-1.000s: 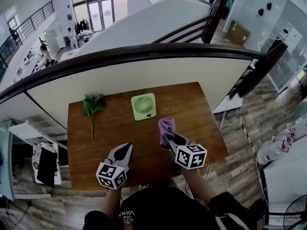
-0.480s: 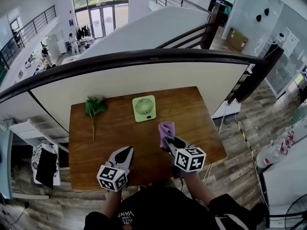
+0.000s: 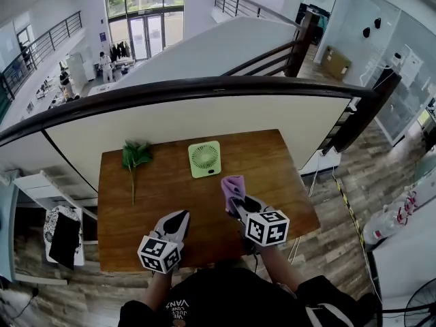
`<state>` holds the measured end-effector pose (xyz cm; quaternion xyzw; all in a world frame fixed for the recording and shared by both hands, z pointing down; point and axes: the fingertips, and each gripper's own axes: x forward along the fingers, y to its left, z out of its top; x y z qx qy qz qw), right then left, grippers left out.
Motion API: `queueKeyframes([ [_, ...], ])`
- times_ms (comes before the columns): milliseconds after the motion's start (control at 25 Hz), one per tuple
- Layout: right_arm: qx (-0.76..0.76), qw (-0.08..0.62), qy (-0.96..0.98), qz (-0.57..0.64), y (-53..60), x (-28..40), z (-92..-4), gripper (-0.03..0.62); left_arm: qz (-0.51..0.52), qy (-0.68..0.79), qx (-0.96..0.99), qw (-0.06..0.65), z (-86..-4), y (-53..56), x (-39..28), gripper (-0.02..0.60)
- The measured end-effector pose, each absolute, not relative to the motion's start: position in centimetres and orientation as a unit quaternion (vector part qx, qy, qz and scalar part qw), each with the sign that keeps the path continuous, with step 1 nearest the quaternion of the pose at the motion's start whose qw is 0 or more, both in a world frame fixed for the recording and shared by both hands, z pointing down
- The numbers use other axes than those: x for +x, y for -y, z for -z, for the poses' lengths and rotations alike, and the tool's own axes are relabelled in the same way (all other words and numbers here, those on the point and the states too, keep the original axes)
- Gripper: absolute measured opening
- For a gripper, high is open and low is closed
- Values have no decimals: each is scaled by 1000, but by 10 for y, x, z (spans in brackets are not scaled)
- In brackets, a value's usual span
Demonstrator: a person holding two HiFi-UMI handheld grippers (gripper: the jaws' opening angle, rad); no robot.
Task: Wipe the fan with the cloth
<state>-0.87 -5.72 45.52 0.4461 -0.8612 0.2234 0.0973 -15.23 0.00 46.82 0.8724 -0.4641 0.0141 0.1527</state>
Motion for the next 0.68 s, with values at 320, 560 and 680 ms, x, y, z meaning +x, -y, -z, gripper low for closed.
queueKeyframes([
  [320, 437, 100, 866, -222, 60, -14, -458, 107, -15, 465, 872, 151, -469, 5, -151, 11],
  [560, 435, 102, 866, -226, 66, -11, -460, 107, -17, 464, 872, 154, -470, 14, -146, 11],
  [680, 434, 102, 866, -226, 70, -9, -460, 107, -17, 463, 873, 153, -470, 19, -143, 11],
])
